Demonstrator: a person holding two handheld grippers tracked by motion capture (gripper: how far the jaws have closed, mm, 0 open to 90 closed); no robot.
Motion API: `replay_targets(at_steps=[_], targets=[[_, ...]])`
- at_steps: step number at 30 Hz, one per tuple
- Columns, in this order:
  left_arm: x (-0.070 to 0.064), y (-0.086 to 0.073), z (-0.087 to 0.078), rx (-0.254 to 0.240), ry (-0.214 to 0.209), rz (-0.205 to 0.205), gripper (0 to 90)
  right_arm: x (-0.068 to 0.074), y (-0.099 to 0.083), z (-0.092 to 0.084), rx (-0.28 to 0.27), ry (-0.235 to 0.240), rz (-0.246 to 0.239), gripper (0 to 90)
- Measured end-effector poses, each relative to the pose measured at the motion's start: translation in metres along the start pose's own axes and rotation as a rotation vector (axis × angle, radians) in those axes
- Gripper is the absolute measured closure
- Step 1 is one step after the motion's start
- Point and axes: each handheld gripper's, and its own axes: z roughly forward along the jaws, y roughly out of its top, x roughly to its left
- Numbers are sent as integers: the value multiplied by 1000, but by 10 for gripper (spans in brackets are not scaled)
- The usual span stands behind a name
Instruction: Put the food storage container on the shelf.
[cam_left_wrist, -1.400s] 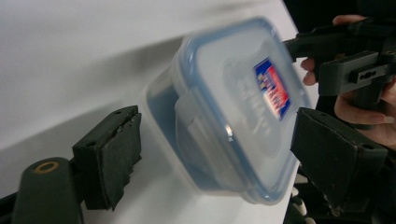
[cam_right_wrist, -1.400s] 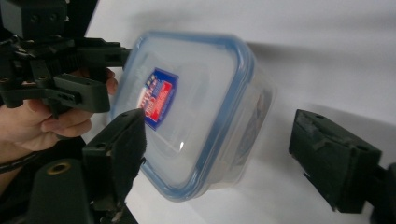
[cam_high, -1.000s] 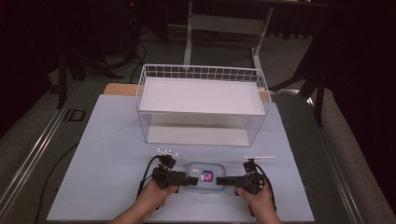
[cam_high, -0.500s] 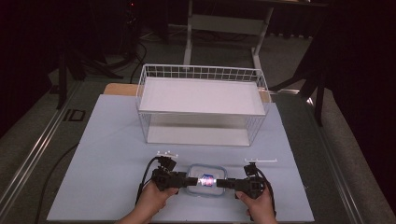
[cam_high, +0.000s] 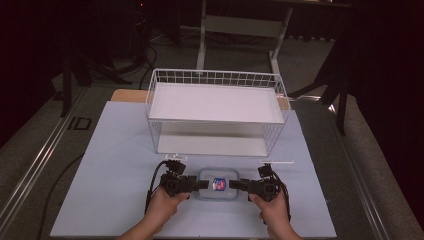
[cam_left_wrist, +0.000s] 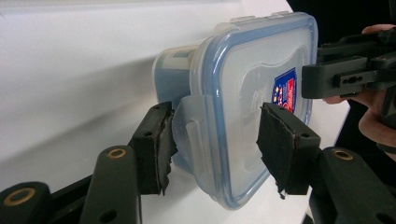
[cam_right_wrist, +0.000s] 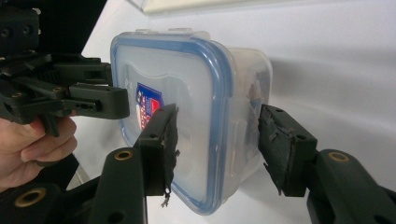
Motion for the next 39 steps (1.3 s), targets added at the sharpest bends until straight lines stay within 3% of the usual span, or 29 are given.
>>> replay_targets(at_steps=[10,18,25,27,31,32,35,36,39], targets=[[10,35,-6,-60,37,30,475,0,38,8,-79,6,-29,484],[30,59,1,-92,54,41,476,-12,63,24,-137,11,-17,482],[43,67,11,-99,64,32,475,-24,73,37,-138,13,-7,480],[46,70,14,-124,58,18,476,-27,76,39,-147,9,1,479],[51,72,20,-119,59,7,476,-33,80,45,-154,-7,9,475],[52,72,22,-122,54,-13,476,-35,80,46,-157,-6,16,473],[57,73,25,-111,59,-3,476,-38,82,51,-162,-14,9,469],[59,74,25,-117,77,20,476,-40,82,51,-167,-8,13,470],[60,76,26,-140,74,13,476,-40,84,51,-180,-7,10,469]])
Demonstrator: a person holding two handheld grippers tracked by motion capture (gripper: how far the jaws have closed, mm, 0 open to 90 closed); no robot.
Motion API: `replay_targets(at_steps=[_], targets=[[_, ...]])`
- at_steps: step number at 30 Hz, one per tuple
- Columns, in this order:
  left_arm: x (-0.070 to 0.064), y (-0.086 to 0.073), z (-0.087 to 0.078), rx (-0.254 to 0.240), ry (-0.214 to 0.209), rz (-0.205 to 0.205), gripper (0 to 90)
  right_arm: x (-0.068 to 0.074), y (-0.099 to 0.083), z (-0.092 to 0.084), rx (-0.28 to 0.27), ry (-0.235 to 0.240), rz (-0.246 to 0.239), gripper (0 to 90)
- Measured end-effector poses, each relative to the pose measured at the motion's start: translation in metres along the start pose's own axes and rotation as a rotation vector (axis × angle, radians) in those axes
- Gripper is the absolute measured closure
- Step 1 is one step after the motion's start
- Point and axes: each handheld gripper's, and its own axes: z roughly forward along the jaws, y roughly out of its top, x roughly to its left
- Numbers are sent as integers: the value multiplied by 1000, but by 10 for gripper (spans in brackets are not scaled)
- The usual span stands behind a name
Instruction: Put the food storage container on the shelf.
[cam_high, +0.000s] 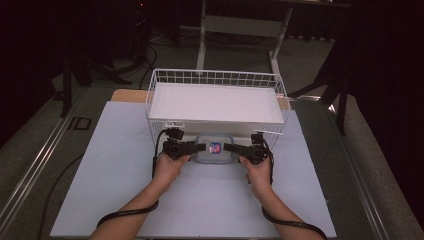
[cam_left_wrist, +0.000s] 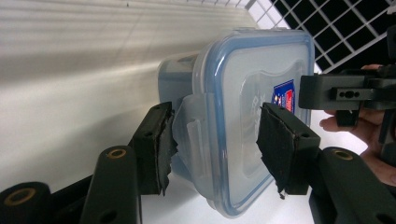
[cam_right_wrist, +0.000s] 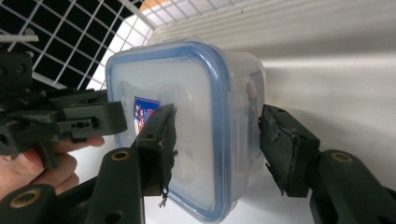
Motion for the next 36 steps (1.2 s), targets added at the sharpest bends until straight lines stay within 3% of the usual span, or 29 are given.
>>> replay_targets(at_steps=[3,9,12,14,22,23,24,25,27,30,31,32,33,35,36], targets=[[4,2,1,-1,-6,-3,474,0,3,2,-3,-2,20,463],[7,1,5,-26,-14,14,442,7,5,8,1,-58,-45,396],[11,1,6,-24,-34,-6,439,6,5,9,-1,-58,-35,392],[11,1,7,-32,-21,14,430,5,7,10,-21,-67,-66,393],[9,1,7,-75,62,50,379,7,7,14,-33,-101,-86,396],[8,0,7,-91,76,55,334,9,7,15,-32,-110,-84,400],[6,-2,6,-122,66,68,282,10,7,15,-35,-114,-89,401],[6,-2,6,-122,66,68,252,12,6,14,-32,-119,-91,401],[6,-5,3,-133,49,94,190,10,6,14,-67,-127,-168,400],[7,-8,-3,-169,57,127,157,13,3,9,-56,-124,-137,396],[7,-10,-6,-178,45,131,150,14,2,8,-60,-130,-139,393],[6,-13,-8,-179,21,103,149,17,-1,3,-72,-140,-184,390],[5,-14,-10,-172,14,103,149,17,-1,3,-72,-140,-184,390],[3,-18,-15,-167,29,153,144,22,-4,-1,-64,-144,-195,389],[2,-19,-17,-157,30,172,122,24,-7,-5,-69,-140,-233,392]])
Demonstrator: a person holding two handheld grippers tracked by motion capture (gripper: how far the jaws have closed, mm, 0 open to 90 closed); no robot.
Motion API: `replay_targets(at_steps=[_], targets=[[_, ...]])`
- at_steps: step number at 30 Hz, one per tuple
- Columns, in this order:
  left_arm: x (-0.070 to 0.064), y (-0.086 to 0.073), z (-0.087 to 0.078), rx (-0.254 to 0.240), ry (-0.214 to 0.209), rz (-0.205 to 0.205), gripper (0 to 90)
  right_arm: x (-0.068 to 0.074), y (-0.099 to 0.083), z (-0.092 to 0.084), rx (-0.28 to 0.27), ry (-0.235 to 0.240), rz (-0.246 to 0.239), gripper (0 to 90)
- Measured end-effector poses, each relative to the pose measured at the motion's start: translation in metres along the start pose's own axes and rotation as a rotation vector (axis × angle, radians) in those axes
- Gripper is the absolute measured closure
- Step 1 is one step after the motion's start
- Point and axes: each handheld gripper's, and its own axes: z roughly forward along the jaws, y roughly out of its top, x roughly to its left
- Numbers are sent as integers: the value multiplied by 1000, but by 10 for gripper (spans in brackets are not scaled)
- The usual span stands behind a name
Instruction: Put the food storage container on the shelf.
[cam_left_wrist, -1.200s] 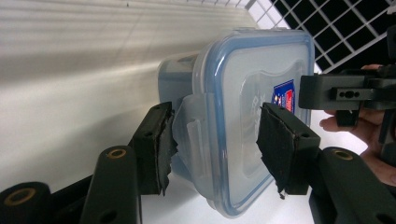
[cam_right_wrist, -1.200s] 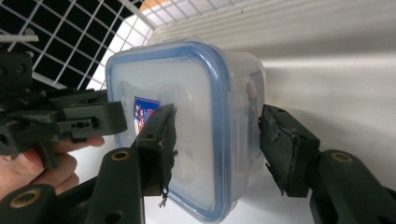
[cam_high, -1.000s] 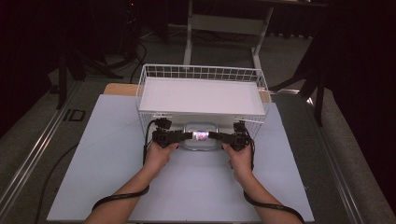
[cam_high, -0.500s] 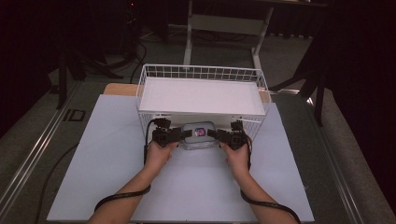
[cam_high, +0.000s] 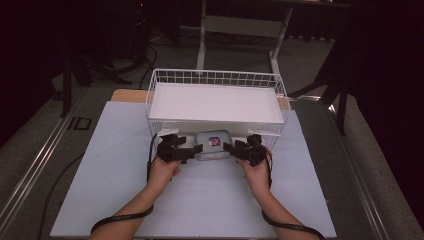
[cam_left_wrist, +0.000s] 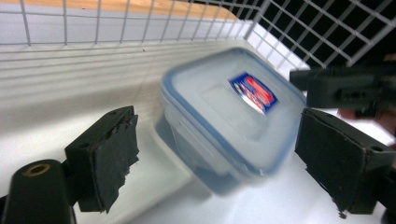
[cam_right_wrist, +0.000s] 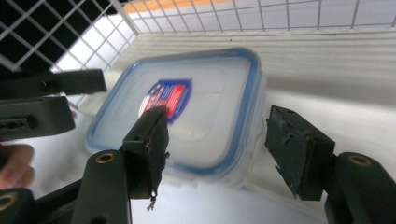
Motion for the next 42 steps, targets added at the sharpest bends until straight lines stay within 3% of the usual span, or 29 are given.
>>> replay_targets(at_steps=[1,2,6,8,11,12,14,15,16,17,20,23,27,30,33,36,39,42], targets=[[-2,-1,-2,5,1,9,122,0,0,0,0,0,0,392],[-5,-2,-6,5,1,15,99,5,-2,-5,-5,-18,-42,392],[-11,-5,-17,2,-13,40,85,13,-5,-12,-8,-18,-80,404],[-17,-8,-27,15,-16,78,83,20,-9,-17,-4,-13,-116,430],[-21,-11,-34,16,-24,93,81,23,-13,-18,5,2,-118,458],[-23,-12,-38,10,-26,92,82,25,-17,-19,9,47,-130,617],[-26,-15,-44,-1,-35,110,81,26,-19,-19,12,59,-145,667],[-29,-19,-49,2,-32,115,81,28,-23,-17,25,75,-162,821],[-29,-19,-49,2,-32,115,81,28,-23,-17,25,75,-162,821],[-30,-22,-51,8,-47,105,81,31,-26,-15,45,77,-167,898],[-37,-31,-56,38,-38,145,81,34,-28,-11,57,71,-178,900],[-41,-41,-60,61,-74,174,81,36,-29,-7,61,76,-176,900],[-45,-52,-66,101,-82,228,82,37,-29,-2,54,72,-166,900],[-47,-60,-71,128,-88,219,82,38,-29,2,57,70,-165,900],[-48,-66,-74,148,-74,240,81,38,-29,11,71,68,-156,900],[-46,-69,-75,147,-67,247,81,40,-28,17,69,59,-156,900],[-45,-71,-76,134,-35,274,81,42,-26,23,65,54,-161,900],[-45,-72,-77,127,-39,270,81,41,-23,26,63,52,-161,900]])
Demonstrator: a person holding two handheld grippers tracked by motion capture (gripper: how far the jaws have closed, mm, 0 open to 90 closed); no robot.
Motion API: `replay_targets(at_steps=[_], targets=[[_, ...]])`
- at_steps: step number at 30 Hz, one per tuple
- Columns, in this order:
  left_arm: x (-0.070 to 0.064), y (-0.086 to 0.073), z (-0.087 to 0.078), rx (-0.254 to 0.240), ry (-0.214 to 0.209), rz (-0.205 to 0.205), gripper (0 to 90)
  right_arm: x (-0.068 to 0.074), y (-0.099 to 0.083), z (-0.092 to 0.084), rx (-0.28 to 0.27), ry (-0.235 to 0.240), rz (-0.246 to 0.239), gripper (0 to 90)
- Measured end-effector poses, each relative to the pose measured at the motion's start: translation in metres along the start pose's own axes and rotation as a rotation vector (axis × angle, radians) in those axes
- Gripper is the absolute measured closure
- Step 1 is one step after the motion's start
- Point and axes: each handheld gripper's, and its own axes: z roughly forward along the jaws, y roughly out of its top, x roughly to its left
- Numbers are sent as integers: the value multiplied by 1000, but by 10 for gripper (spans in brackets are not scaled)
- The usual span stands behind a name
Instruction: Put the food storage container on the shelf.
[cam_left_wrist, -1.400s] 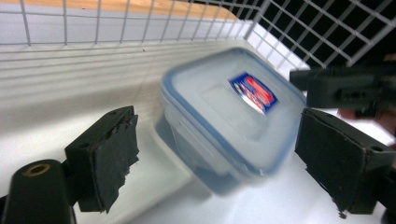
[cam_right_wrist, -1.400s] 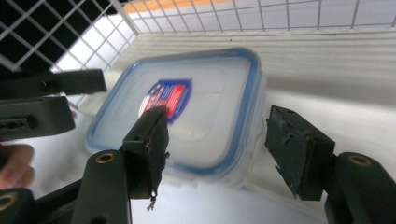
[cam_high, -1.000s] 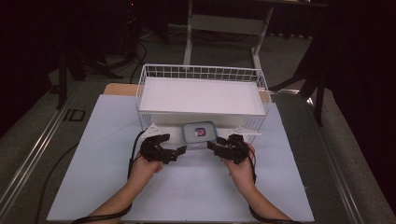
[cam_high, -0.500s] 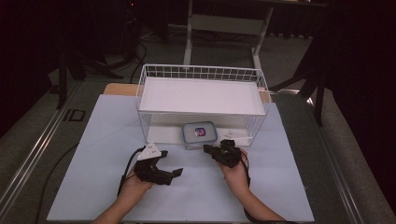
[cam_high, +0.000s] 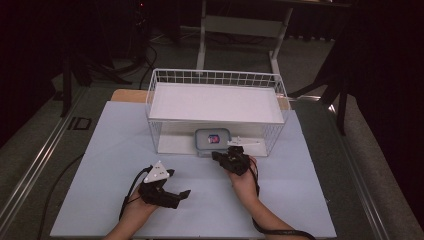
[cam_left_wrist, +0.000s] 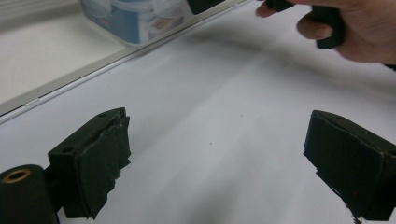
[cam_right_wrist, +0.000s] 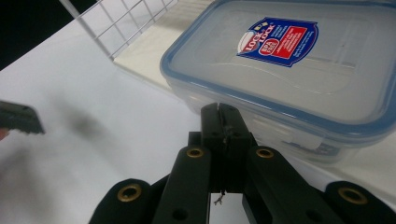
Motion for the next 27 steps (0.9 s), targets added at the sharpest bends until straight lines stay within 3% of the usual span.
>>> replay_targets(at_steps=[5,14,21,24,27], targets=[[-4,-2,-2,-21,-5,41,81,-5,7,8,-6,-20,14,900],[-8,-1,0,-48,-14,41,78,-17,21,23,-40,-62,19,900],[-10,0,0,-67,-35,37,77,-19,29,32,-31,-76,87,900],[-11,1,-4,-90,-30,67,77,-24,32,36,-58,-104,69,900],[-11,2,-6,-103,-36,52,76,-24,32,36,-54,-108,77,900]])
